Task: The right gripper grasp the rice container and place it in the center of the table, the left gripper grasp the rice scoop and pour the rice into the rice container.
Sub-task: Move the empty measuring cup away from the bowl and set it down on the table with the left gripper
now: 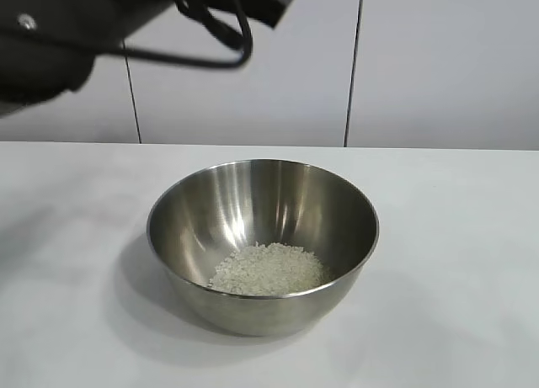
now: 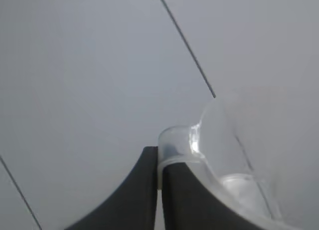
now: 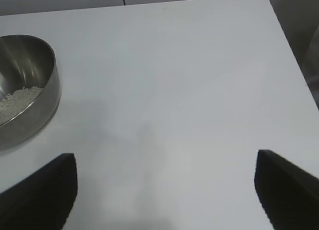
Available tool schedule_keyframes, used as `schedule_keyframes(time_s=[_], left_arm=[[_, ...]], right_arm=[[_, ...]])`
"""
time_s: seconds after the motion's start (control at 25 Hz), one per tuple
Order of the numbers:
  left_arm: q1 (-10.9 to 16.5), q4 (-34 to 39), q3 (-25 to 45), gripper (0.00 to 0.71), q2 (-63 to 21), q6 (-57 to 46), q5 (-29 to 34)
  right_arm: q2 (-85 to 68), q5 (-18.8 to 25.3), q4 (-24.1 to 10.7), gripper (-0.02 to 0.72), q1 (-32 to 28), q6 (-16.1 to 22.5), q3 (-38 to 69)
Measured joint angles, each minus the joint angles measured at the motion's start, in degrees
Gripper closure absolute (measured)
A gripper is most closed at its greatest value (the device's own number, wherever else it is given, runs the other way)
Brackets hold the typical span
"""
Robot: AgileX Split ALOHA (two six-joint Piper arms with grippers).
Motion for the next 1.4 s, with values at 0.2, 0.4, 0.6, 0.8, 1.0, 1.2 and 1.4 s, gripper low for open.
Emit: schedule_keyframes(time_s=[0.2, 0.4, 0.6, 0.8, 1.0, 1.2, 1.4], left_arm=[[6.61, 4.4, 6.41, 0.699, -7.27, -19.64, 4.27], [14.11, 14.11, 17.72, 0.699, -10.87, -26.17, 5.58], [23.75, 23.03, 28.84, 0.699, -9.48, -35.5, 4.97], [32.41, 37.05, 31.95, 0.699, -1.03, -38.94, -0.79], [36.12, 40.32, 30.87, 0.699, 9.57, -39.33, -0.92], [36.47, 40.33, 29.49, 0.699, 14.74, -38.6, -1.02], [36.47, 36.05, 29.31, 0.699, 18.39, -37.05, -1.27]], right_arm=[[0.0, 0.0, 0.0, 0.042, 0.0, 0.0, 0.0], [0.0, 0.0, 0.0, 0.042, 0.0, 0.0, 0.0], [0.0, 0.0, 0.0, 0.042, 0.0, 0.0, 0.0], [0.0, 0.0, 0.0, 0.042, 0.0, 0.0, 0.0], [0.0, 0.0, 0.0, 0.042, 0.0, 0.0, 0.0], [0.0, -0.07, 0.0, 0.042, 0.0, 0.0, 0.0], [0.0, -0.01, 0.0, 0.042, 0.0, 0.0, 0.0]])
